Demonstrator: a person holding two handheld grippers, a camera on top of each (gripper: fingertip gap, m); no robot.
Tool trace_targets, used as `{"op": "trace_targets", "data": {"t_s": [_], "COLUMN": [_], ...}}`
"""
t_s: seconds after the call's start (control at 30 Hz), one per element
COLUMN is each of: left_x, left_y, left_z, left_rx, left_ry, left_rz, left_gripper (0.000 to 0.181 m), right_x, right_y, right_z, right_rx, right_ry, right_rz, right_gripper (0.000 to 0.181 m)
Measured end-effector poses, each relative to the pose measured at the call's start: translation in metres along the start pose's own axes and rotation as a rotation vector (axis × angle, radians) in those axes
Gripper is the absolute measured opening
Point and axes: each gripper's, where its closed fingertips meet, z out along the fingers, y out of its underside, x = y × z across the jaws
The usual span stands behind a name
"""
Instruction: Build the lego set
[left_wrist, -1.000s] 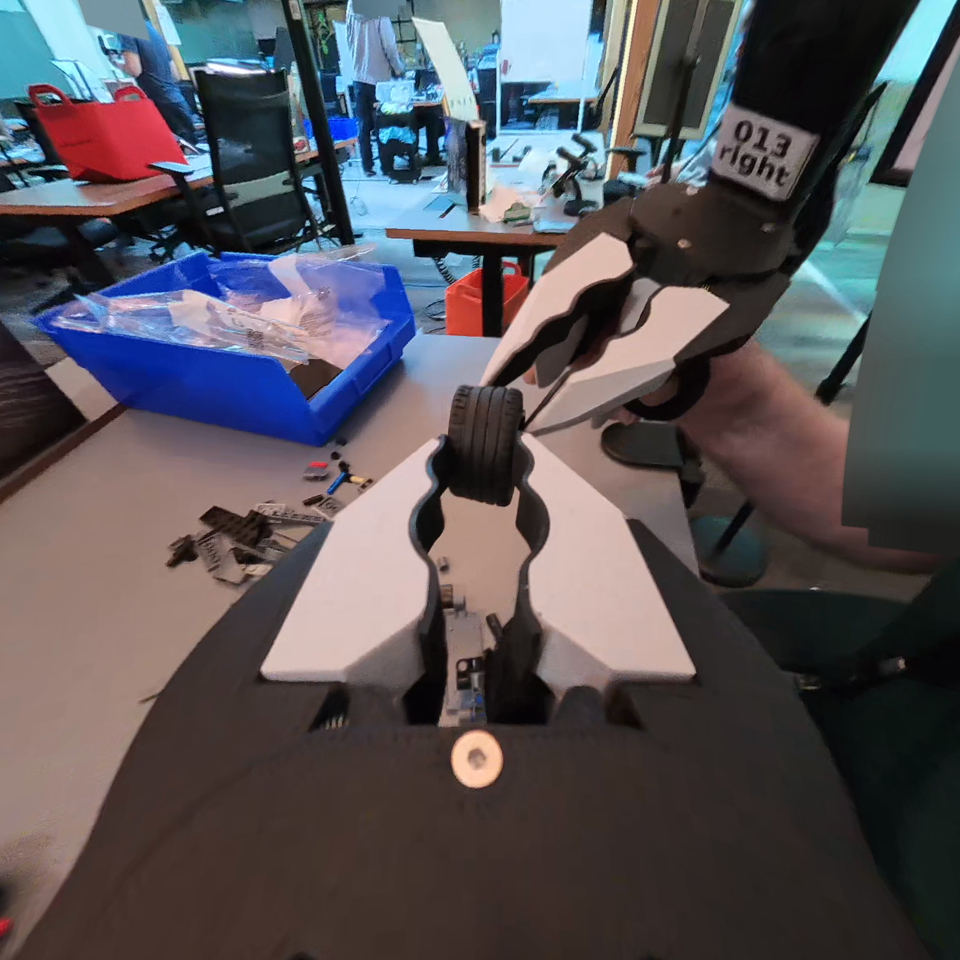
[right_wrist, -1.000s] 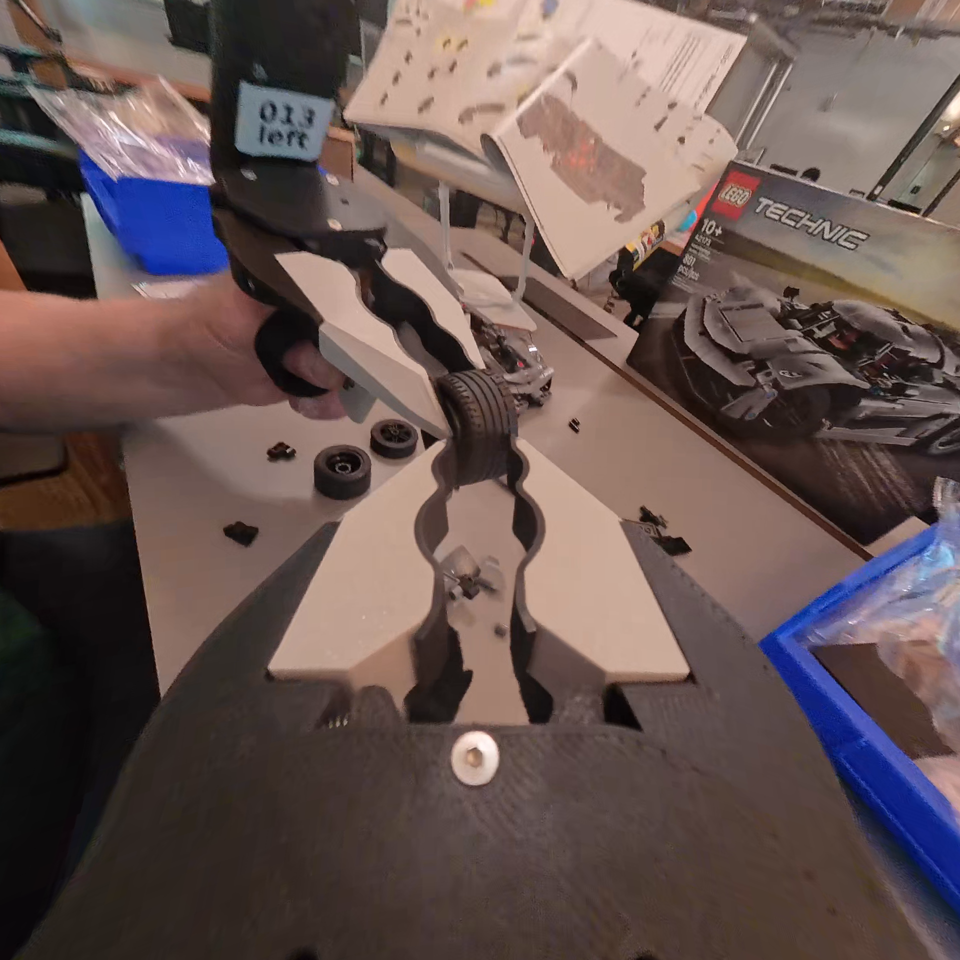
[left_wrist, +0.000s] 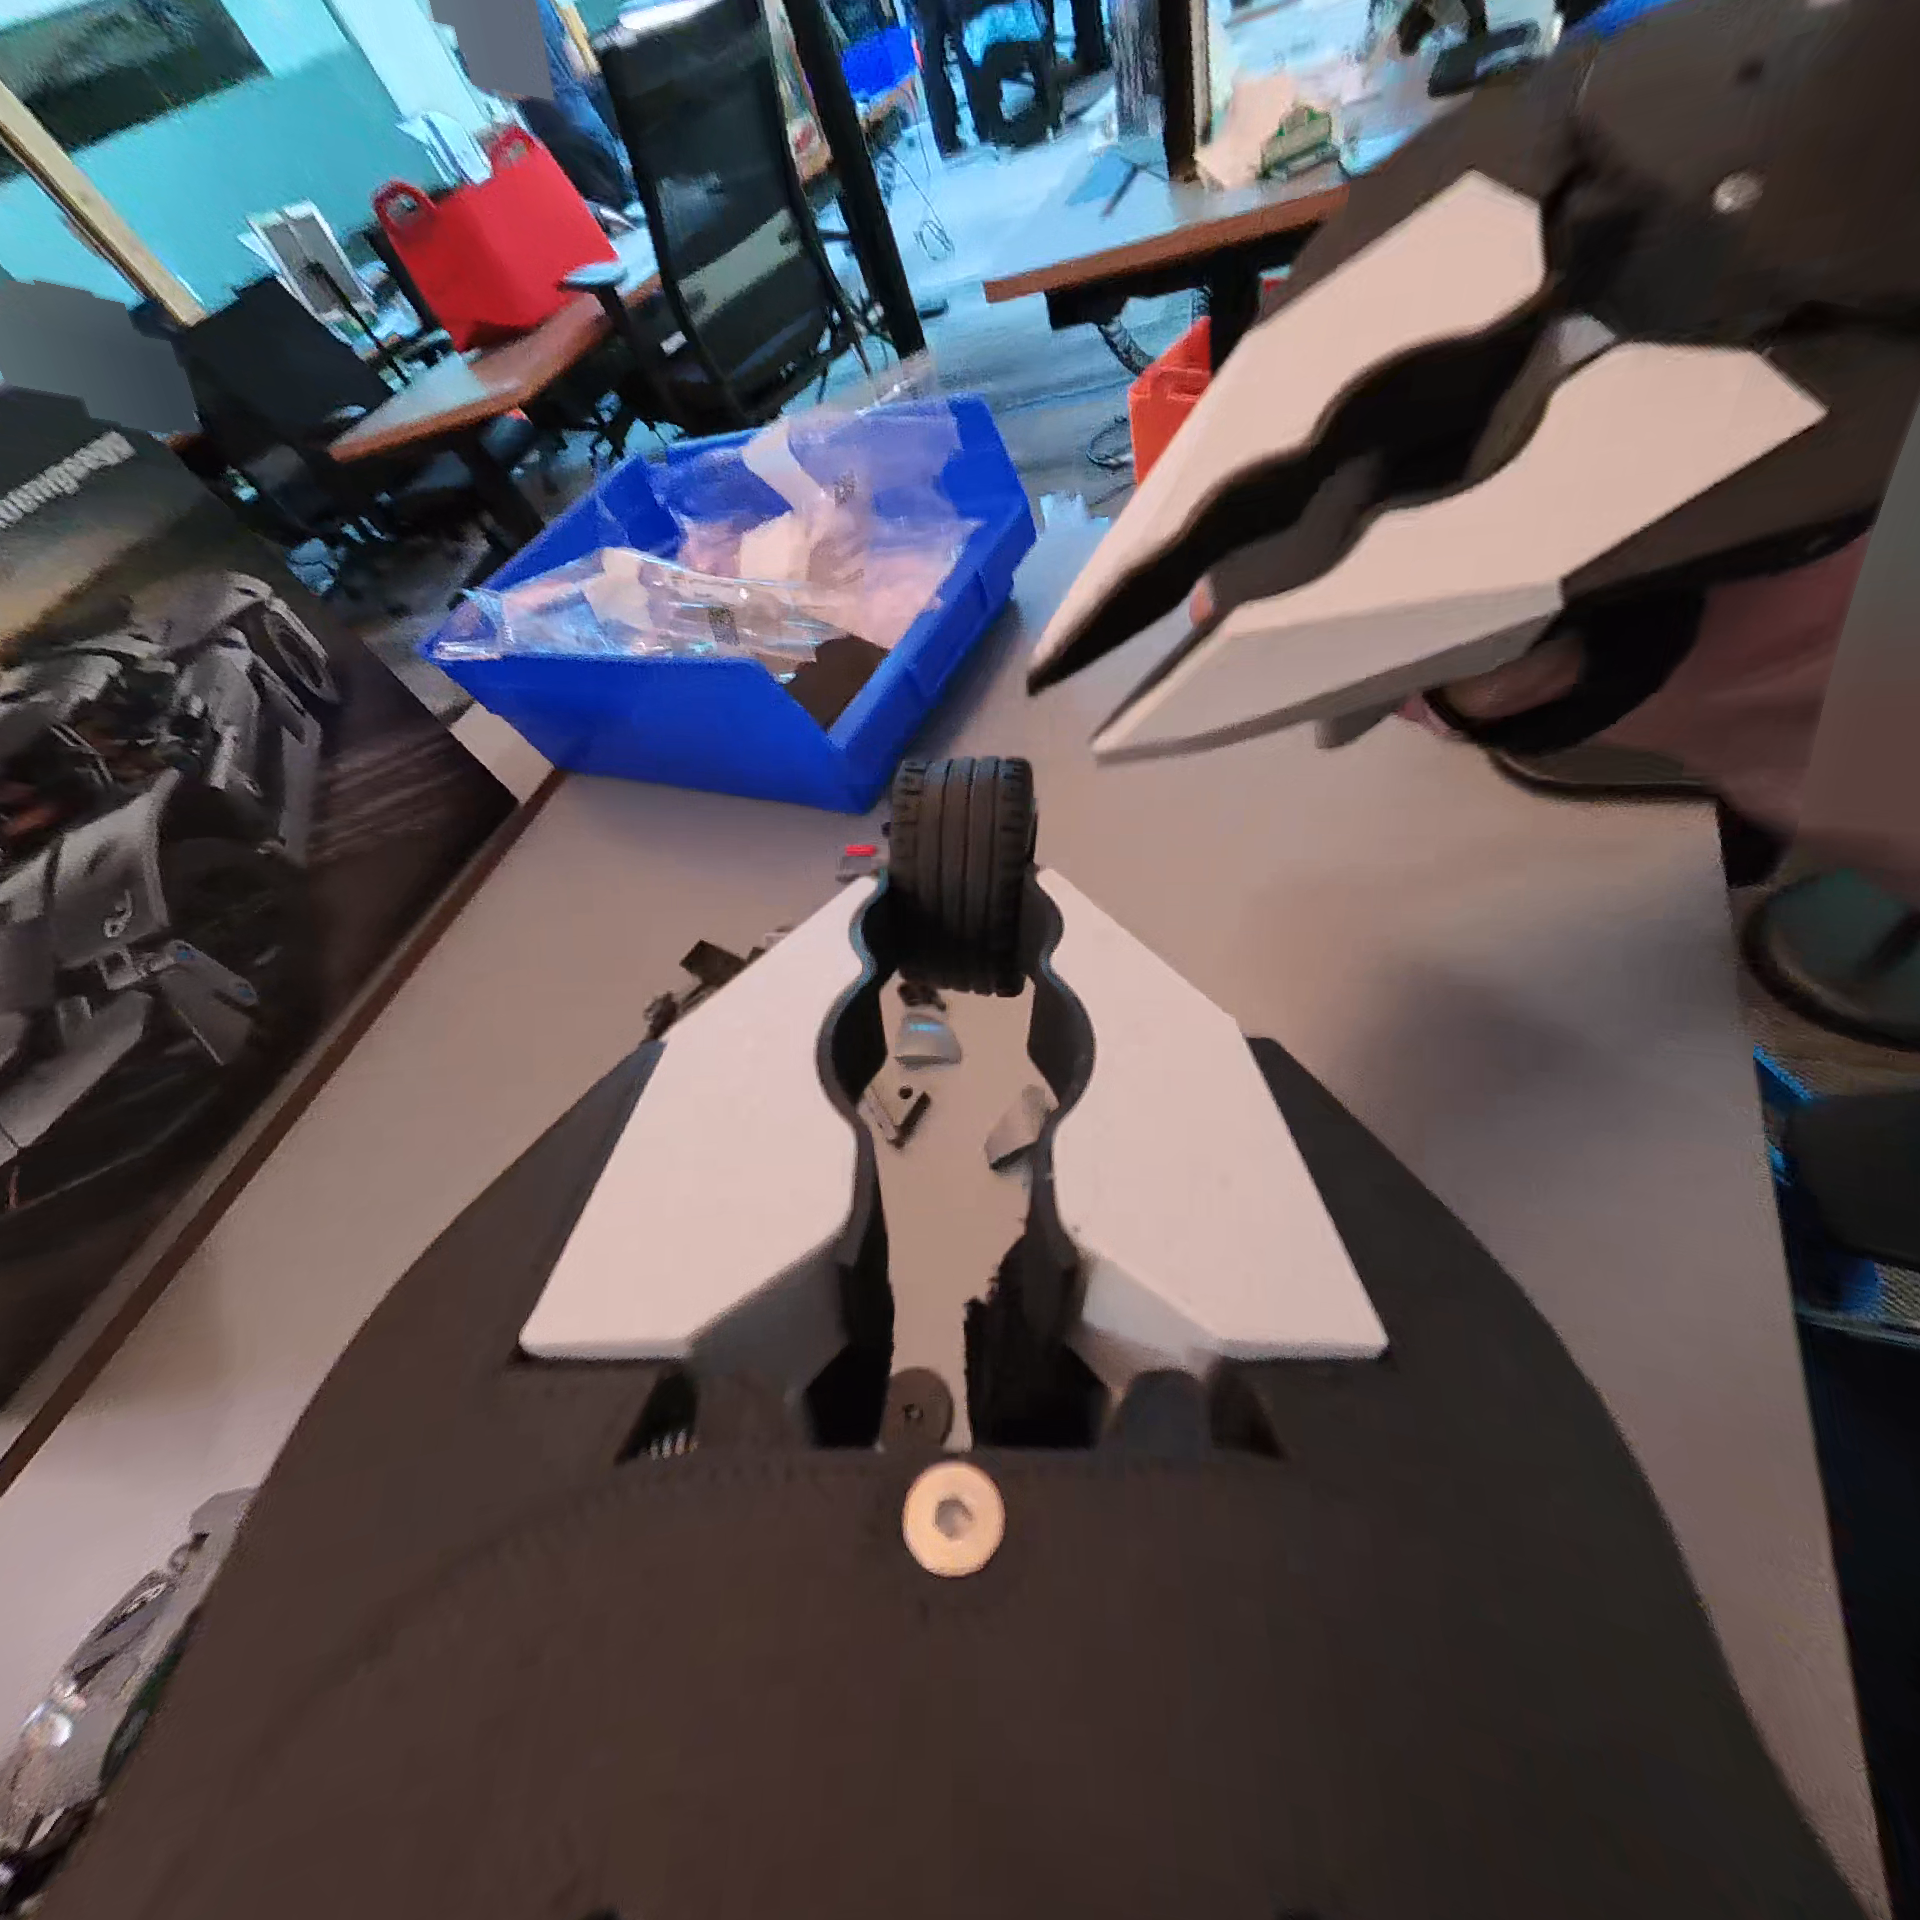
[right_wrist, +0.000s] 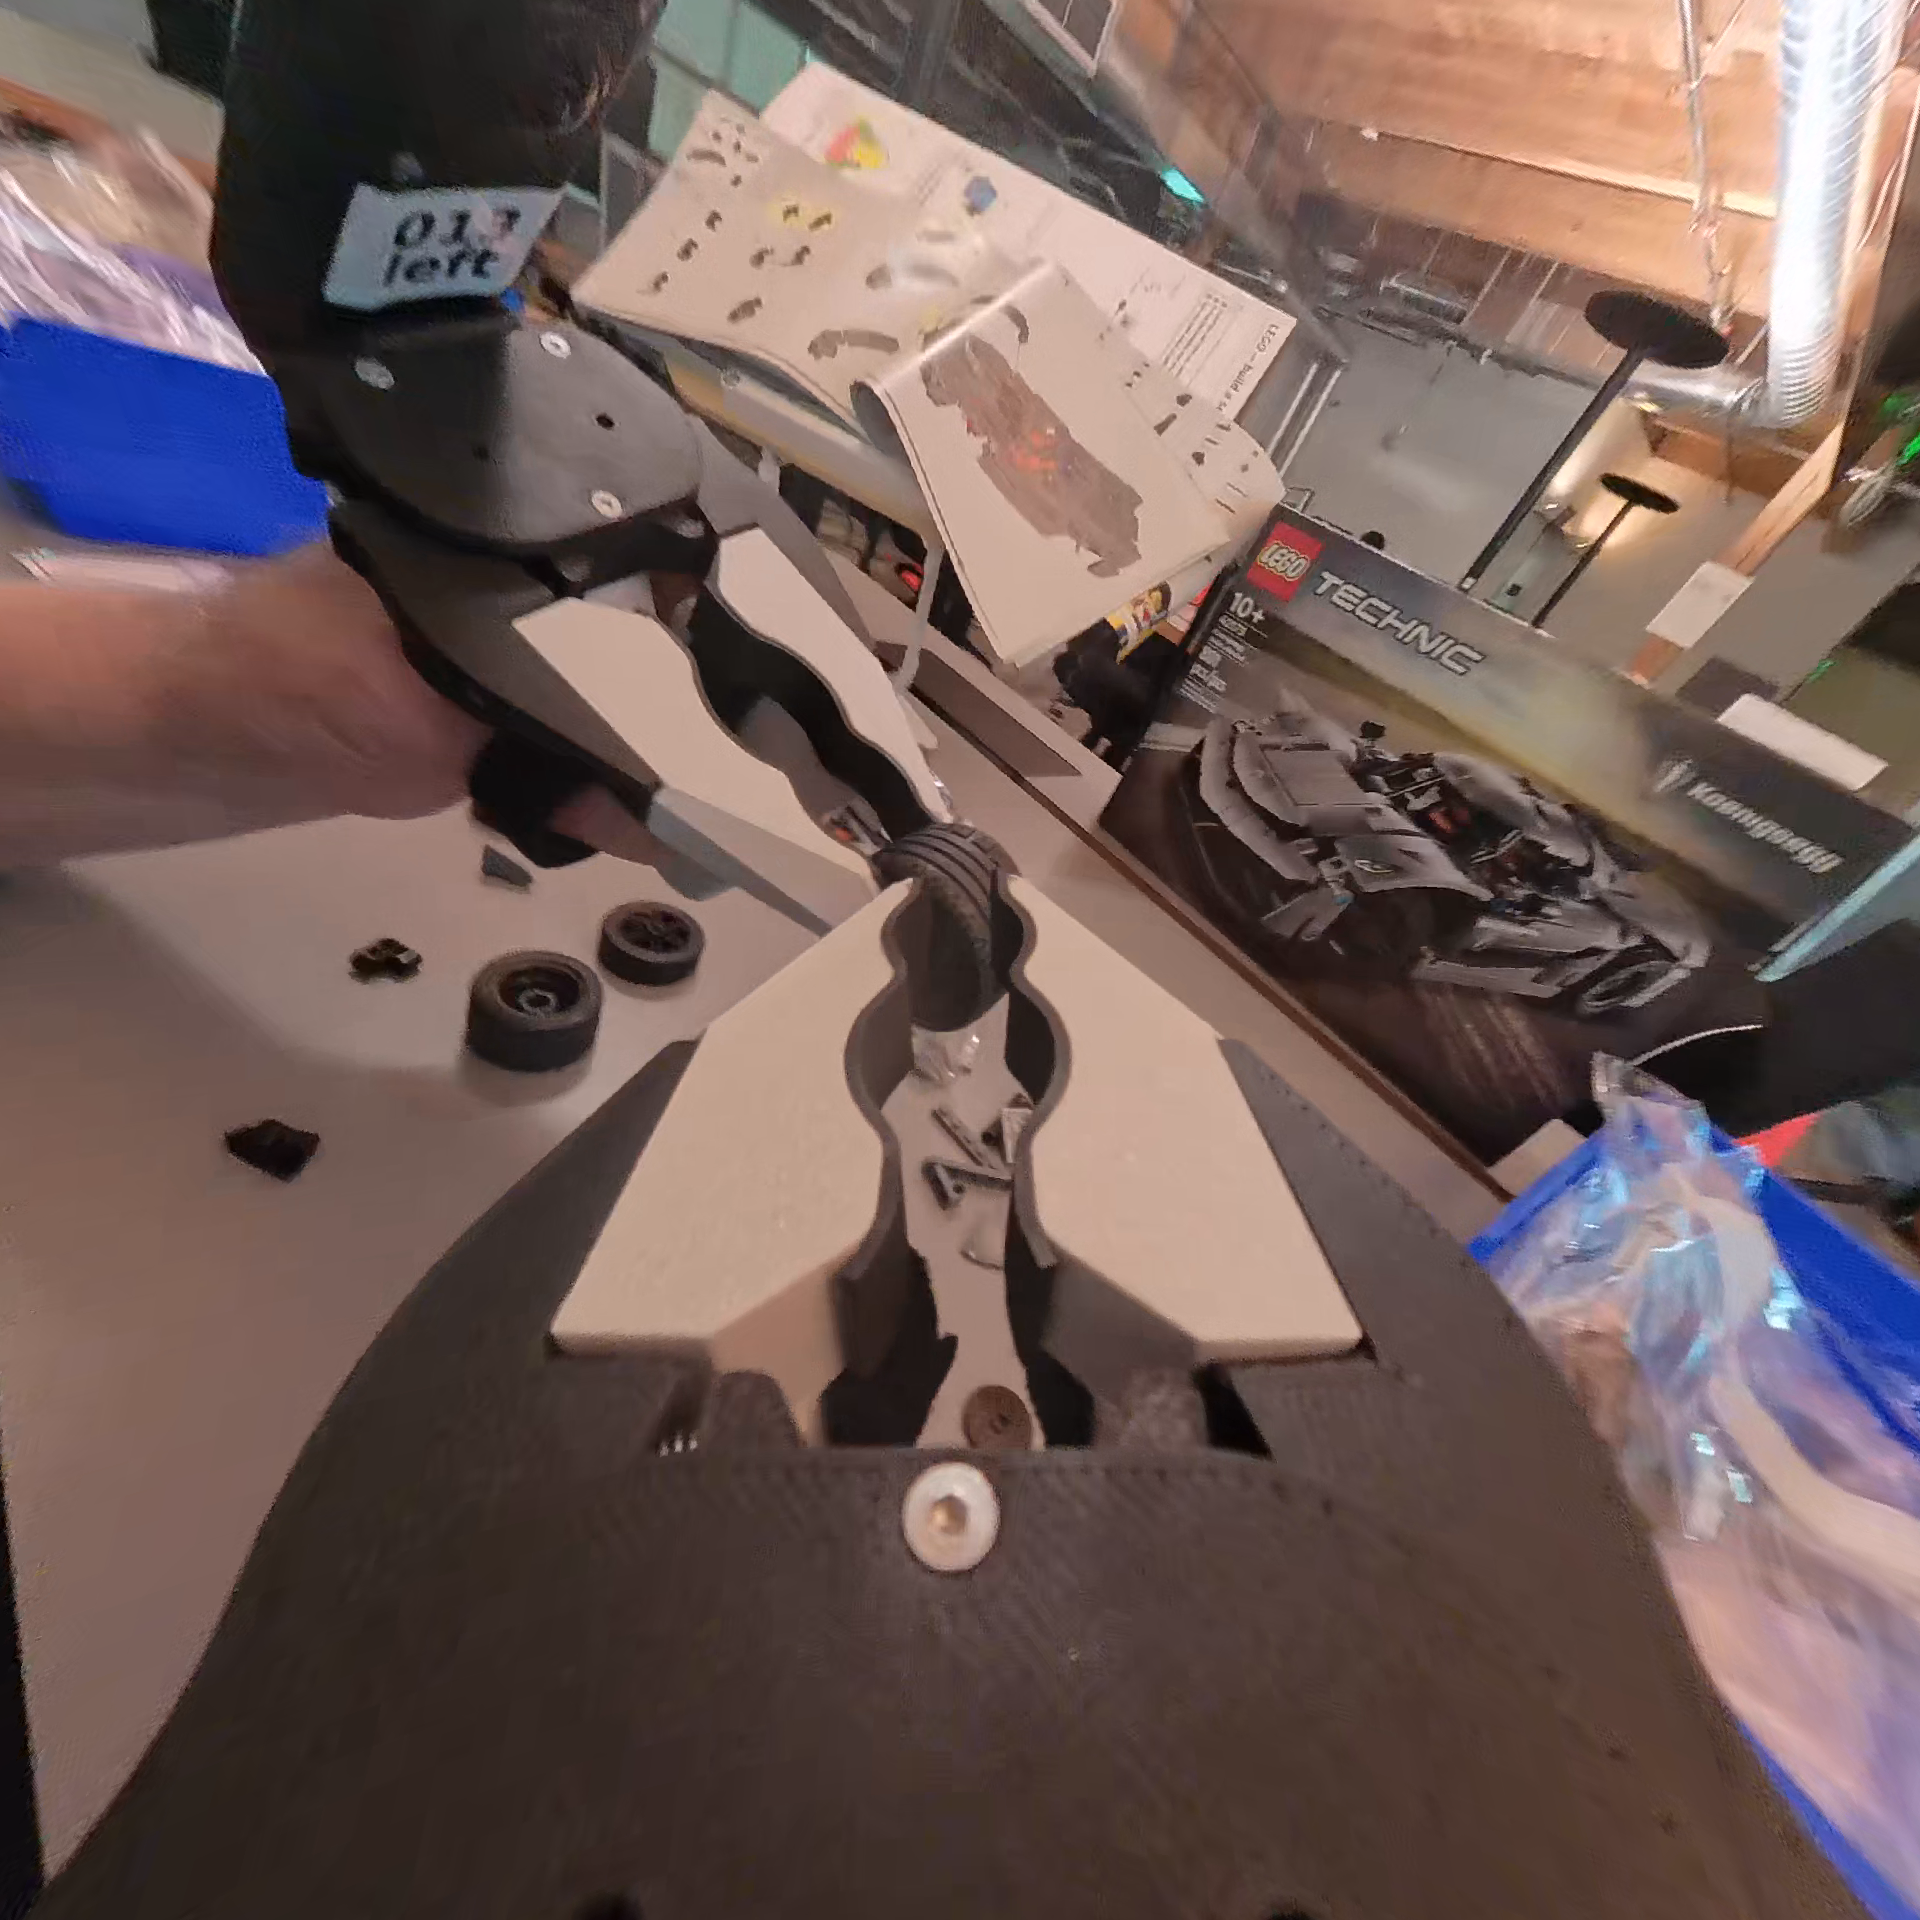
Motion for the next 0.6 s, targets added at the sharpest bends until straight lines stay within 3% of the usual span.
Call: {"op": "trace_targets", "data": {"t_s": [0.07,0.23,0.6], "left_x": [0.009,0.013,0.023], "left_y": [-0.003,-0.003,-0.005], "left_z": [0.001,0.0,0.002], "left_rx": [0.027,0.026,-0.006], "left_ry": [0.055,0.085,0.134], "left_rz": [-0.027,-0.038,0.003], "left_gripper": [0.02,0.02,0.02], "right_x": [-0.002,-0.009,-0.008], "right_y": [0.008,0.011,0.017], "right_z": [0.002,-0.002,-0.004], "right_rx": [-0.056,-0.079,-0.141], "right_ry": [-0.004,-0.057,-0.031], "right_rz": [-0.059,-0.147,-0.29], "right_gripper": [0.001,0.011,0.007]}}
